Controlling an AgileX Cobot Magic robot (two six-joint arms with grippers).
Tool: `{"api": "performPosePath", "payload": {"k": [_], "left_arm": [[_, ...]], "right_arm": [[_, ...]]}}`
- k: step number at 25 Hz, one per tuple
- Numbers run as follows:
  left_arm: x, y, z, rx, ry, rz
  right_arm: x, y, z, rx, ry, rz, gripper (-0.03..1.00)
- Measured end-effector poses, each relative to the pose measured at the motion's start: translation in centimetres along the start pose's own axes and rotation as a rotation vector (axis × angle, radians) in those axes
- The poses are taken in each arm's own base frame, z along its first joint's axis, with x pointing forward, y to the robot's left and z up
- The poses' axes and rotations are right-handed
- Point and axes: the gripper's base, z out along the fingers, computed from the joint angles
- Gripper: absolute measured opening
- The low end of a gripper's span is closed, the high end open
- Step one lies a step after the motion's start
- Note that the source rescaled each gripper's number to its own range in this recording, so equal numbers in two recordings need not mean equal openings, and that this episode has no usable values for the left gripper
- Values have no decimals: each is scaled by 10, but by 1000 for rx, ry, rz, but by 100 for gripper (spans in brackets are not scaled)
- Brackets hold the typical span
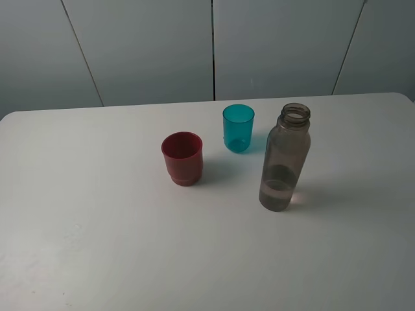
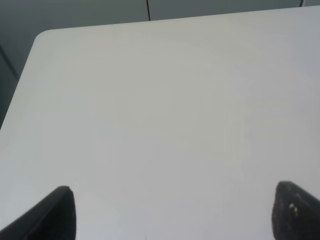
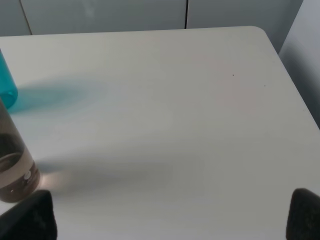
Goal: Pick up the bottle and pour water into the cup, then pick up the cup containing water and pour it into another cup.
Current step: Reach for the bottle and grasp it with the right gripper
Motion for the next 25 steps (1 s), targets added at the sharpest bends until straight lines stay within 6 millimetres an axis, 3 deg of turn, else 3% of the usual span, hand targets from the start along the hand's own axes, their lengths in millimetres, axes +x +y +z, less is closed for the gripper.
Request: {"api": "performPosePath", "payload": {"k": [25], "left_arm": [[0, 0, 0, 0, 0, 0]], "right_arm": [[0, 0, 0, 0, 0, 0, 100]]}}
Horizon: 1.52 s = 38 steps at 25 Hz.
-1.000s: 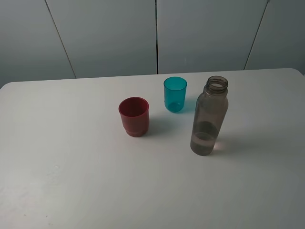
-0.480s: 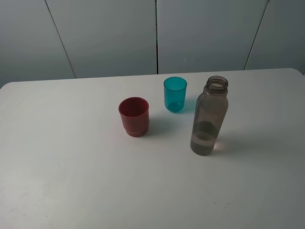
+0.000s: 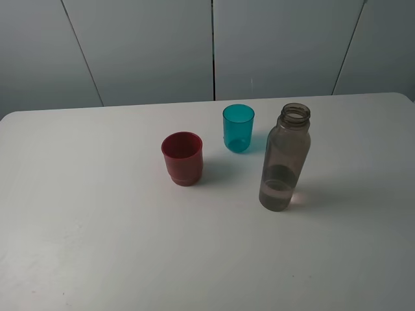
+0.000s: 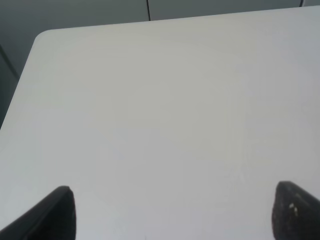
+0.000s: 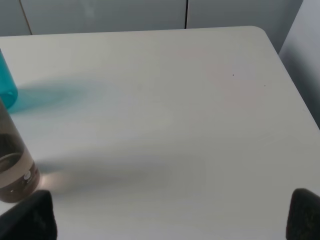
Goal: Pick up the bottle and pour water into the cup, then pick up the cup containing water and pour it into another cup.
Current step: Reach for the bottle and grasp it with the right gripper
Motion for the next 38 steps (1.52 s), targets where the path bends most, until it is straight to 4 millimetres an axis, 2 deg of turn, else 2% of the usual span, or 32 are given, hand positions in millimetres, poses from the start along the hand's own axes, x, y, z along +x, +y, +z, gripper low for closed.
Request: {"api": "performPosePath", "payload": {"k": [38], "left_arm": [[0, 0, 0, 0, 0, 0]], "right_arm": [[0, 0, 0, 0, 0, 0, 100]]}}
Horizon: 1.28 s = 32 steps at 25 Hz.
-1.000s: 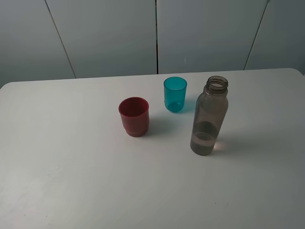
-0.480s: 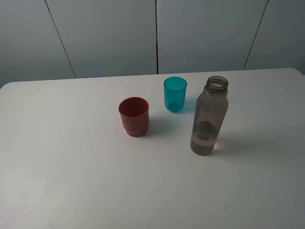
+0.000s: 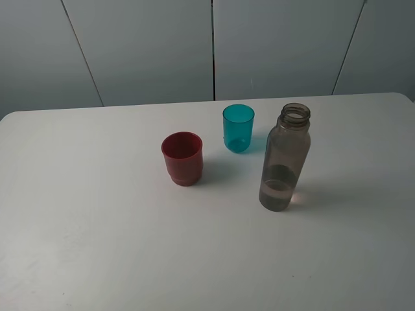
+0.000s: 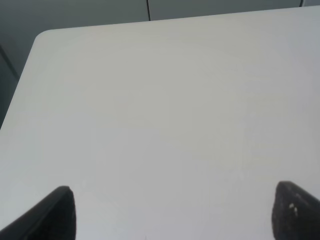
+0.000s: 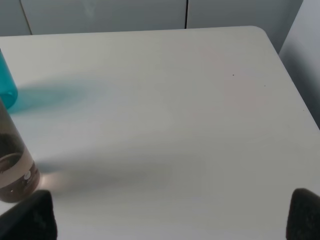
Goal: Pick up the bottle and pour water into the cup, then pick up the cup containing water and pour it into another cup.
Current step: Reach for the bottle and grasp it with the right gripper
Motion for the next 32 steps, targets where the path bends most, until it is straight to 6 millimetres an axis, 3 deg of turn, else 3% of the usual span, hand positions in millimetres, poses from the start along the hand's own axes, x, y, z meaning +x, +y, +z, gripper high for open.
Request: {"api": "performPosePath", "payload": {"k": [32], "left_arm": [[0, 0, 0, 0, 0, -4]], "right_arm": [[0, 0, 0, 0, 0, 0, 100]]}}
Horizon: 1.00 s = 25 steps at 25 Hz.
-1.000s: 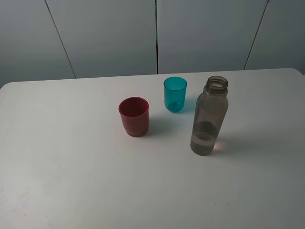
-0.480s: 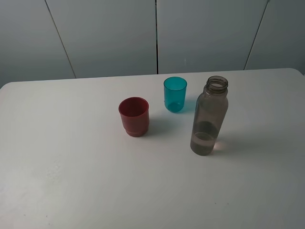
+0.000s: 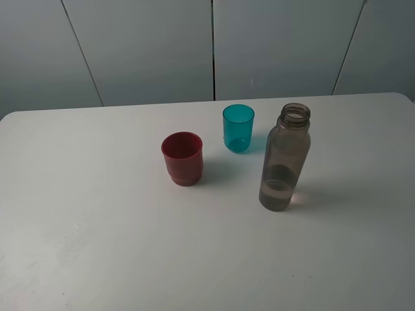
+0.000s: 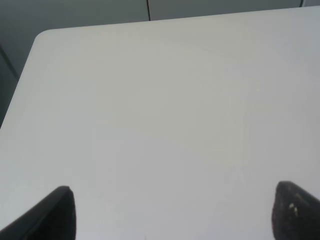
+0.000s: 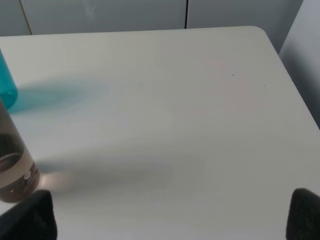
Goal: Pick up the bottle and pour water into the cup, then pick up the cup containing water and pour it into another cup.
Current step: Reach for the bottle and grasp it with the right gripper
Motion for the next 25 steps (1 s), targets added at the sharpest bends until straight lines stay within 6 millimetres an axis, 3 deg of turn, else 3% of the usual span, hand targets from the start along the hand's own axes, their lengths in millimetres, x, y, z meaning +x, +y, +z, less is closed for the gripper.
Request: {"api": "performPosePath", "payload": {"k": [25], "left_arm": [[0, 0, 0, 0, 0, 0]], "right_arm": [[0, 0, 0, 0, 0, 0, 100]]}}
